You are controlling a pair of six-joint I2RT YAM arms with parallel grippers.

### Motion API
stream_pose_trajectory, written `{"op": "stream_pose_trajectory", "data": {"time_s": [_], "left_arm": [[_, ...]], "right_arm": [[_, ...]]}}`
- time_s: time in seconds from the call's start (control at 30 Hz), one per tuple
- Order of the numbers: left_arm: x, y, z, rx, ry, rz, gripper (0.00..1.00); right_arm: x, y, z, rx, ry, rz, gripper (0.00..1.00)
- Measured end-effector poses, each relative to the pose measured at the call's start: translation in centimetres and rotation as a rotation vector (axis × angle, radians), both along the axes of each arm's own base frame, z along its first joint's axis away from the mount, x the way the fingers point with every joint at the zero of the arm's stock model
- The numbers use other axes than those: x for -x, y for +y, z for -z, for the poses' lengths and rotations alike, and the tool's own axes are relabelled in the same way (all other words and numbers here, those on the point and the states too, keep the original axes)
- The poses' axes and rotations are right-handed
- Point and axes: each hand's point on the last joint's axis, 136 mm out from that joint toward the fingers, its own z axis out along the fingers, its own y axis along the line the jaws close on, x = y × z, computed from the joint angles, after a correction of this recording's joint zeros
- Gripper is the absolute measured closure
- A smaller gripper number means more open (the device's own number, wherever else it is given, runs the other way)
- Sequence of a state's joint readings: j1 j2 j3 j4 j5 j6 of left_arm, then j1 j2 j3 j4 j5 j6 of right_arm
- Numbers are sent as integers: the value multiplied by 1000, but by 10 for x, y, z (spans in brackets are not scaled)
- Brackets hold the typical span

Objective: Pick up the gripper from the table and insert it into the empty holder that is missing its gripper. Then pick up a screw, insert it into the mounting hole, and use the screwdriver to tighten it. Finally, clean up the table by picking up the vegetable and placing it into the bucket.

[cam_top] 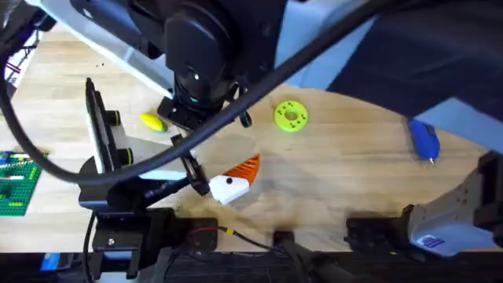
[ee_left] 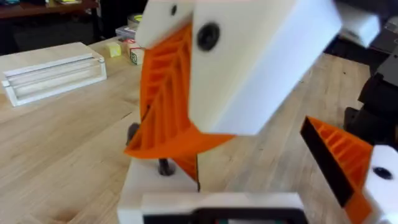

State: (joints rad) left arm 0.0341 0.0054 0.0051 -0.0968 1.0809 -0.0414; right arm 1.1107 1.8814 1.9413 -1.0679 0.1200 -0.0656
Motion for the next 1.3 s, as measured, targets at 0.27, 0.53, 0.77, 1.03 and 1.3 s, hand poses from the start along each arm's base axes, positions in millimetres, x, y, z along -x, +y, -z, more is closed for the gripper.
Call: {"op": "stream_pose_trajectory", "data": {"time_s": [0.27, 0.53, 0.77, 1.03, 1.3], "left_arm": [[0, 0, 0, 0, 0, 0, 8], [1, 0, 0, 1, 3, 4, 7], [1, 0, 0, 0, 0, 4, 7], [1, 0, 0, 0, 0, 4, 8], [0, 0, 0, 4, 9, -2, 8]], "right_arm": [[-3, 3, 3, 0, -4, 9, 995], [0, 1, 5, 15, -1, 5, 995], [10, 1, 7, 34, 2, -15, 995], [12, 0, 7, 38, 6, -13, 949], [-11, -10, 2, 55, -53, 47, 46]]}}
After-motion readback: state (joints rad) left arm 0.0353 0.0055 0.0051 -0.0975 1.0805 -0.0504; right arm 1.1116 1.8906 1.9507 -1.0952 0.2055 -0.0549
